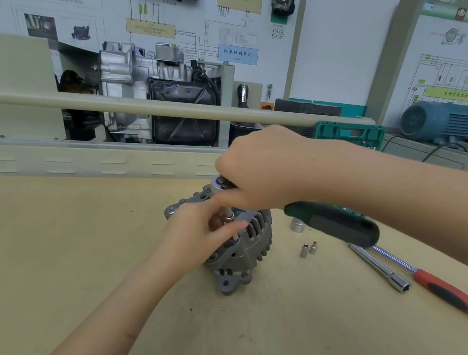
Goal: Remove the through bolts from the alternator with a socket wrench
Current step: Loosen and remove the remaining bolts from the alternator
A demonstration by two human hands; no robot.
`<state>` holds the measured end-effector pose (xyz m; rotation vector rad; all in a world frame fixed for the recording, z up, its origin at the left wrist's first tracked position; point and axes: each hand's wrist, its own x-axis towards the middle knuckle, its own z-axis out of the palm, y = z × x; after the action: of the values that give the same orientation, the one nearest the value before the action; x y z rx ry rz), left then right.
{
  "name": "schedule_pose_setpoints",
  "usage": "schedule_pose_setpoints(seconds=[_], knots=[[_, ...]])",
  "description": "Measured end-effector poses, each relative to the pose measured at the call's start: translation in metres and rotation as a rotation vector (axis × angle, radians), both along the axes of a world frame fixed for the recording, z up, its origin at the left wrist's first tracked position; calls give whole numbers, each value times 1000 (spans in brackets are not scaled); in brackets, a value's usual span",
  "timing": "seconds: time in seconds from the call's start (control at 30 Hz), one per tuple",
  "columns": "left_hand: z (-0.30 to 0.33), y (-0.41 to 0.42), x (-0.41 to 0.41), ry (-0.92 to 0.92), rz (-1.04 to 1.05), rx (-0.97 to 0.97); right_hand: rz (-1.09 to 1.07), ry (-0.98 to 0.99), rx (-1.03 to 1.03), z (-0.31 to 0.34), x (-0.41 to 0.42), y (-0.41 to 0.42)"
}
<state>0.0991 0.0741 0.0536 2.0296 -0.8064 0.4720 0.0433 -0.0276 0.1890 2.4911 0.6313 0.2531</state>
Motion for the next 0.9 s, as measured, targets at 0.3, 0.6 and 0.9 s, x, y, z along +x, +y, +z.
schedule_pose_setpoints(seconds=[0.3, 0.6, 0.9], knots=[[4, 6, 0, 76, -76, 17, 27, -70, 31, -6, -1, -5], [3, 2, -1, 12, -9, 21, 70, 47, -16, 0, 8, -2], [2, 4, 1, 41, -27, -4, 16, -46, 11, -3, 5, 0]])
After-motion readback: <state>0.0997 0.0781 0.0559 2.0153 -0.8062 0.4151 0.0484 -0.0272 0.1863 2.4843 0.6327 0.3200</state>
